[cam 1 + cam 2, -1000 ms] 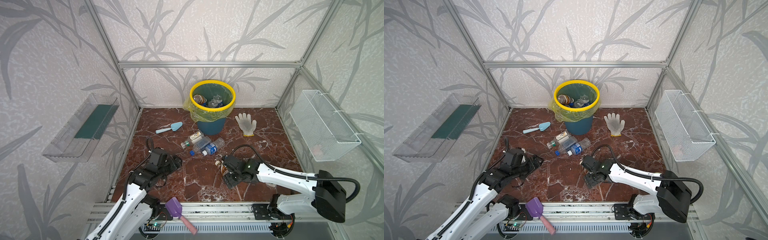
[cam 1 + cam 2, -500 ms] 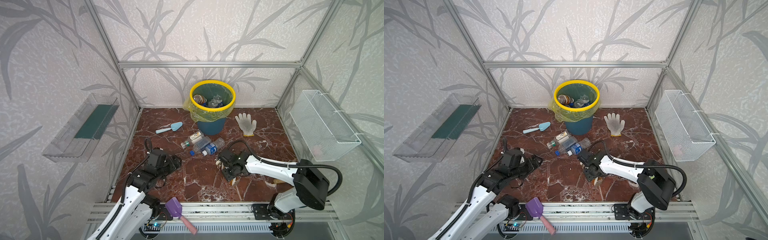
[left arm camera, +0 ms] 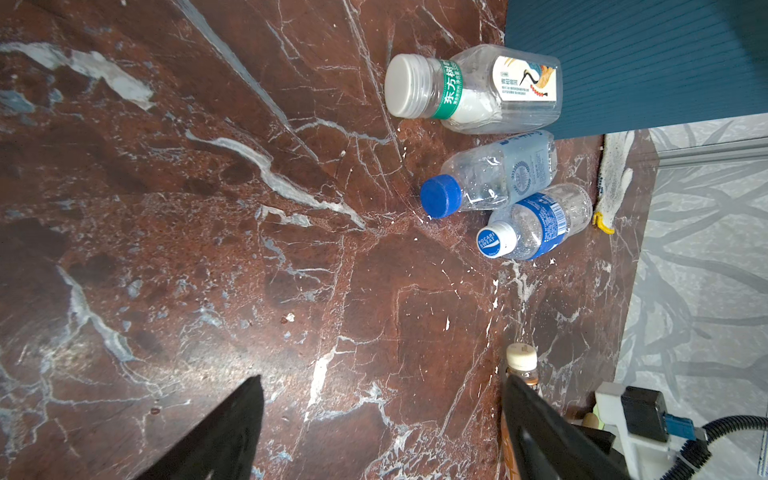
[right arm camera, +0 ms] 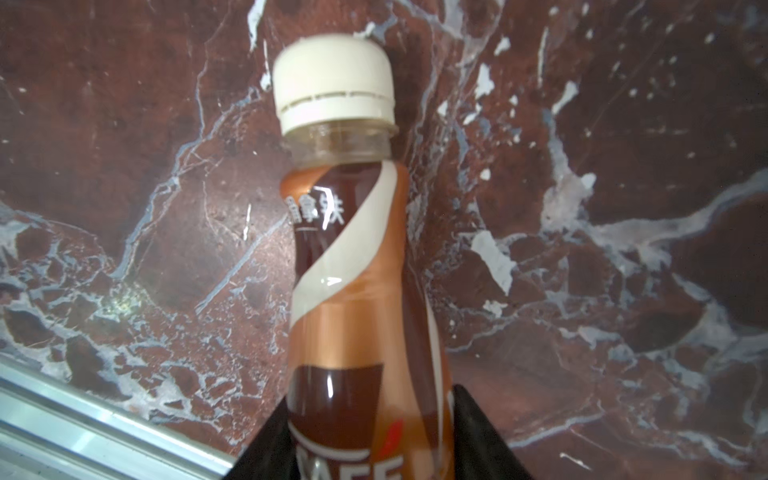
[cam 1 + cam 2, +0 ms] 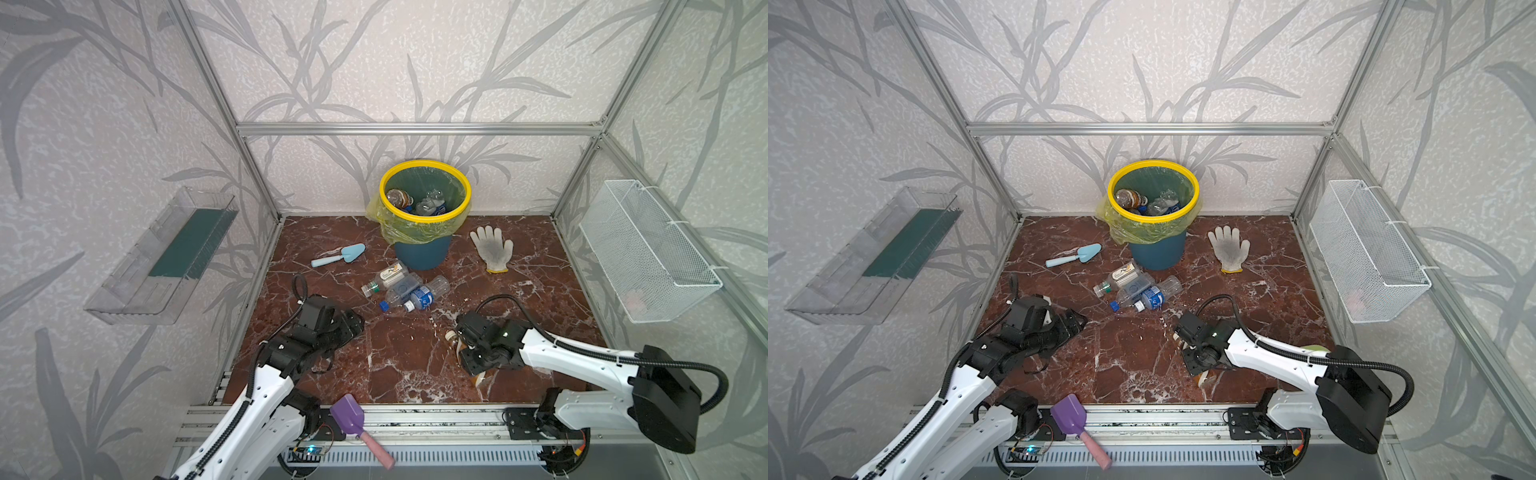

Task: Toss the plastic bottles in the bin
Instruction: 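Lift the Nescafe bottle with the right gripper and carry it over the bin, then open the right gripper to drop the Nescafe bottle into the bin, then withdraw the right gripper from the bin toward the front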

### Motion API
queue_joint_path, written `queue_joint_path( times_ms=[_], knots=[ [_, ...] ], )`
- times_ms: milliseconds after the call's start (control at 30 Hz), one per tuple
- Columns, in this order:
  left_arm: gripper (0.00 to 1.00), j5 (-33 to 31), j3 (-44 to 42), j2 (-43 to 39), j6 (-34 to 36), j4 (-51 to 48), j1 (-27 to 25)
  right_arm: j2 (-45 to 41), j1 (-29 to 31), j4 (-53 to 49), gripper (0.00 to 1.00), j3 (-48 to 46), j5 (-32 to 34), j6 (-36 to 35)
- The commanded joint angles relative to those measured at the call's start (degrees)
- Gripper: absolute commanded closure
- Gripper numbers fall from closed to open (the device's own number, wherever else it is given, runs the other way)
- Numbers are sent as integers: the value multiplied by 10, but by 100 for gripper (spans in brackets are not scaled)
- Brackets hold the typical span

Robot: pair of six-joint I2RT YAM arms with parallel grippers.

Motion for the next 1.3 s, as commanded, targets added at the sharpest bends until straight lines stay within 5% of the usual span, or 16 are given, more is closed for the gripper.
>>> queue_joint_path(
  times_ms=[0, 133, 233, 333, 433, 533, 667, 767, 900, 1067, 1267],
  knots=[
    [10, -1, 8, 1, 9, 5, 3, -46, -1, 6, 50, 6, 1, 34],
    [10, -2, 20, 5, 13, -2, 2, -108, -21, 23, 48, 87, 43, 4],
    [10, -3, 41, 9, 19, -10, 4, -68, -112, 9, 48, 318, 11, -63],
    [10, -4, 66, 16, 24, -16, 3, 81, -158, -38, 38, 662, 24, -124],
    [10, -2, 94, 26, 28, -22, 4, 283, -196, -169, 16, 1000, 23, -114],
    [10, -5, 112, 22, 35, -31, 6, 422, -209, -355, 6, 1249, 26, -95],
    [10, -9, 114, 14, 38, -35, 9, 504, -201, -552, 1, 1434, 58, -76],
    [10, -4, 109, 13, 39, -35, 11, 496, -166, -644, 1, 1425, 128, -91],
    [10, -4, 86, 2, 34, -24, 12, 391, -77, -607, 0, 1231, 227, -98],
    [10, 0, 59, -8, 25, -11, 13, 42, -76, -185, 8, 603, 184, -91],
    [10, -2, 62, -9, 42, -24, 15, -103, -124, -150, 10, 333, 112, -9]
  ],
)
